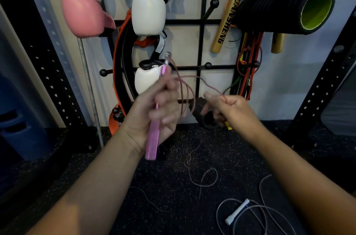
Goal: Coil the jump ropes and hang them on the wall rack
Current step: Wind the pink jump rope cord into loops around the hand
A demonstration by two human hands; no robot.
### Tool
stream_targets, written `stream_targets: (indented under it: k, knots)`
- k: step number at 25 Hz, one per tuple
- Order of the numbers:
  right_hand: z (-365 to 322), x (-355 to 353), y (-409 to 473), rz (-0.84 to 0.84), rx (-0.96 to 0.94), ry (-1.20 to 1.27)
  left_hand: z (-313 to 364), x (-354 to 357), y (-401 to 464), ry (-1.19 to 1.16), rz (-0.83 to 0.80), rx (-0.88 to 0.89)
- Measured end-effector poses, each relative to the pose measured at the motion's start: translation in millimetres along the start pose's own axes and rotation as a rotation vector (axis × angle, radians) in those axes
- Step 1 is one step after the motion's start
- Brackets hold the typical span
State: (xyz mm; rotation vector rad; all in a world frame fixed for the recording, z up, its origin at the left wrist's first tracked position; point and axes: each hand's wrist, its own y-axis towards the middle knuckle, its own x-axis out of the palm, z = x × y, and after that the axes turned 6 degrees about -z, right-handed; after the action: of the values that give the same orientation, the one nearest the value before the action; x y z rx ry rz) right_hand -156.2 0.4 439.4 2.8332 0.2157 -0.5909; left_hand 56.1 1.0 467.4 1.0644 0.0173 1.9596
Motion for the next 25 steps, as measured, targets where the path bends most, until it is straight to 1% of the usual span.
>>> stream_targets:
  k: [2,3,4,5,6,7,8,9,10,11,13,15,17,18,20,22,25]
  knots:
    - [8.8,10.0,-2.8,-0.122,0.057,-0.158,5.5,4.4,6.8,-0.083,0.166,0.272]
    - [10.7,19.2,-5.2,-0.198,0.059,-0.262,8.9,4.3,10.4,-0.094,0.219,0.38]
    - [9.7,30.3,-7.8,-0.28,0.037,-0.355,10.8,3.1,13.2,-0.085,0.256,0.439]
    - [6.2,41.3,-10.0,-0.355,-0.005,-0.429,10.9,1.0,15.0,-0.044,0.29,0.46]
    - [0.8,50.4,-11.7,-0.429,-0.056,-0.492,9.2,-4.4,14.9,0.063,0.346,0.453]
    - [-6.8,55.6,-12.9,-0.492,-0.1,-0.551,6.7,-8.2,13.7,0.256,0.427,0.426]
    - [-16.0,55.5,-13.4,-0.533,-0.125,-0.608,3.5,-11.8,11.5,0.521,0.501,0.384]
    - [-24.7,51.5,-12.7,-0.548,-0.134,-0.653,0.8,-13.6,9.6,0.776,0.534,0.341]
    - [-33.1,45.3,-11.9,-0.55,-0.132,-0.674,-1.1,-16.2,8.0,0.952,0.535,0.299]
    - [-40.5,39.0,-11.8,-0.547,-0.122,-0.669,-2.3,-17.2,6.4,1.016,0.519,0.256]
    - [-51.6,28.9,-12.6,-0.543,-0.1,-0.67,-3.7,-17.3,5.2,1.032,0.503,0.154]
    - [-56.3,21.5,-12.7,-0.496,-0.113,-0.708,-6.0,-15.7,5.4,1.168,0.509,0.012]
    - [-57.5,7.0,-10.9,-0.418,-0.128,-0.613,-9.5,-13.7,4.3,1.315,0.464,-0.098]
    - [-56.6,-3.4,-9.4,-0.367,-0.134,-0.529,-10.8,-12.9,3.9,1.336,0.42,-0.135]
    - [-54.6,-21.7,-6.5,-0.261,-0.144,-0.413,-13.5,-10.5,2.6,1.274,0.347,-0.197]
    - [-50.2,-28.2,-4.4,-0.164,-0.166,-0.334,-13.9,-7.4,2.1,1.147,0.284,-0.244]
    - [-43.5,-25.2,-0.1,-0.013,-0.186,-0.256,-9.3,-1.7,3.4,0.984,0.241,-0.252]
